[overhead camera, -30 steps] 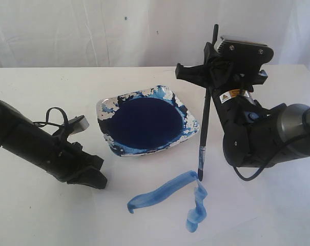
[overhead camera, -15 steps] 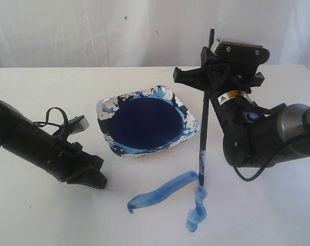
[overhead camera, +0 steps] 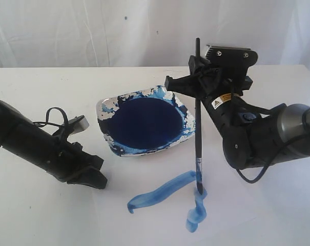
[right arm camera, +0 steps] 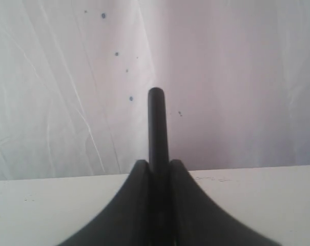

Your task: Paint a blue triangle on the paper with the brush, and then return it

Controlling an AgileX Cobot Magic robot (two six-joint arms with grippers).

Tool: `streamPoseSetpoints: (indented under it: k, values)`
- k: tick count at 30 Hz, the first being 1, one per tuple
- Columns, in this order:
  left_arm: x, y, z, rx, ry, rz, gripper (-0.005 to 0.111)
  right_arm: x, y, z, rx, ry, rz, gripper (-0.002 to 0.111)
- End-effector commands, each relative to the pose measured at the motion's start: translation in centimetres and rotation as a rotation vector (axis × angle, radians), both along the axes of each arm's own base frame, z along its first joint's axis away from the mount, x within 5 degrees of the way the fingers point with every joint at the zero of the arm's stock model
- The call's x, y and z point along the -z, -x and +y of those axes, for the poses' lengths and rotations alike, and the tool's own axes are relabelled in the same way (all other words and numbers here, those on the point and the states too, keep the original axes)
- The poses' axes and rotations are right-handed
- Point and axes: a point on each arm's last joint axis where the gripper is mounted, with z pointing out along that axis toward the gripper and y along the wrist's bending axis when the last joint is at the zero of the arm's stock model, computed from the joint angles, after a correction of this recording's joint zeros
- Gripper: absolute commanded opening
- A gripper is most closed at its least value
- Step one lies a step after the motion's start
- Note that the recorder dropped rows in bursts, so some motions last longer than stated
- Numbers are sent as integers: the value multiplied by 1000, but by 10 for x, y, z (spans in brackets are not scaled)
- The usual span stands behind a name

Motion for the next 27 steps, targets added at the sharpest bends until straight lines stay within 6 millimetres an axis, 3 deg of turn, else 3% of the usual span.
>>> streamPoseSetpoints:
  k: [1, 5, 12, 27]
  values:
    - [5, 3, 2, 29, -37, -4, 0, 1, 2, 5, -61, 9, 2, 0]
    - [5, 3, 2, 29, -37, -4, 0, 5, 3, 6, -84, 11, 56, 0]
    - [5, 3, 2, 29, -37, -4, 0, 6, 20, 28, -180, 16, 69, 0]
    - [5, 3, 2, 29, -37, -4, 0, 13, 29, 36, -235, 45, 131, 0]
